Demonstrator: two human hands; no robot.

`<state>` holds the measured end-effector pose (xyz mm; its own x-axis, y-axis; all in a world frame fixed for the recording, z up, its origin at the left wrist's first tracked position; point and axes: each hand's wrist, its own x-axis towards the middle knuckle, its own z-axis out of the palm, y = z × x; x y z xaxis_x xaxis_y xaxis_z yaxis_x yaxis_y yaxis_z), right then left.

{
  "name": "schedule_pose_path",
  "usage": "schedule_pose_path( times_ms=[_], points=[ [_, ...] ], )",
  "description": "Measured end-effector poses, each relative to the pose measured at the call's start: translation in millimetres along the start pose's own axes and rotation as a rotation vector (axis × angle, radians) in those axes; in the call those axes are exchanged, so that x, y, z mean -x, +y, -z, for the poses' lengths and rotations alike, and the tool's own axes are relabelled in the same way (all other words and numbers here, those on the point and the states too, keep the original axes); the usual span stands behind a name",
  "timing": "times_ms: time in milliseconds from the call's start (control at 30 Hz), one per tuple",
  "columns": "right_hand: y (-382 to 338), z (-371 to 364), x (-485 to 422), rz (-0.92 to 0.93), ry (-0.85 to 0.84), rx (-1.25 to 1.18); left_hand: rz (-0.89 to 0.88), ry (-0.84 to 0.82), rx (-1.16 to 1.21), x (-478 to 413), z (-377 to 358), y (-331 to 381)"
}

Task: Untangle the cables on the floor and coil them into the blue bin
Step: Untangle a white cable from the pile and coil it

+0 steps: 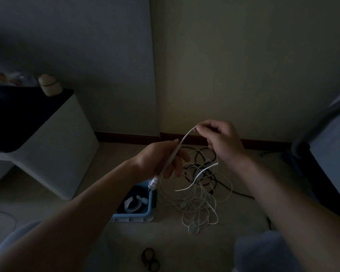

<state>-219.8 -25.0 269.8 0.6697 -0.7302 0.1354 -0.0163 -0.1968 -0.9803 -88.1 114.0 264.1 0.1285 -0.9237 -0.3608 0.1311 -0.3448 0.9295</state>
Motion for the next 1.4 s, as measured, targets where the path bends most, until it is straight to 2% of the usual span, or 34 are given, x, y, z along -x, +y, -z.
schedule_pose_path(
  times_ms=[167,367,700,900,1067,1167,1400],
  points=[
    [12.3,-0.5,-7.0,-0.055,-0.009,0.123,-0.081,-0.061,0.161,3.5,-4.1,2.7],
    [29.0,-11.3,-3.8,-0.303,-0.452,0.223,-0.152,-0.137,0.441,4.4,7.0,6.7],
    [35.2,-20.8,7.8,-0.264,-0.649,0.535,-0.222,0.099,0.85,5.1,21.3,12.5],
    [29.1,-21.9,11.8,-0.323,-0.8,0.554,-0.288,0.228,0.864,5.9,31.0,15.0],
    [24.7,-23.9,17.5,-0.222,-0.789,0.609,-0.301,0.31,0.812,2.7,40.5,14.8],
    [16.7,-28.6,19.9,-0.231,-0.793,0.572,-0.309,0.32,0.767,-0.5,41.2,12.8],
    [11.5,-34.1,26.2,-0.192,-0.857,0.77,-0.298,0.279,0.849,-3.8,35.9,10.7]
  ],
)
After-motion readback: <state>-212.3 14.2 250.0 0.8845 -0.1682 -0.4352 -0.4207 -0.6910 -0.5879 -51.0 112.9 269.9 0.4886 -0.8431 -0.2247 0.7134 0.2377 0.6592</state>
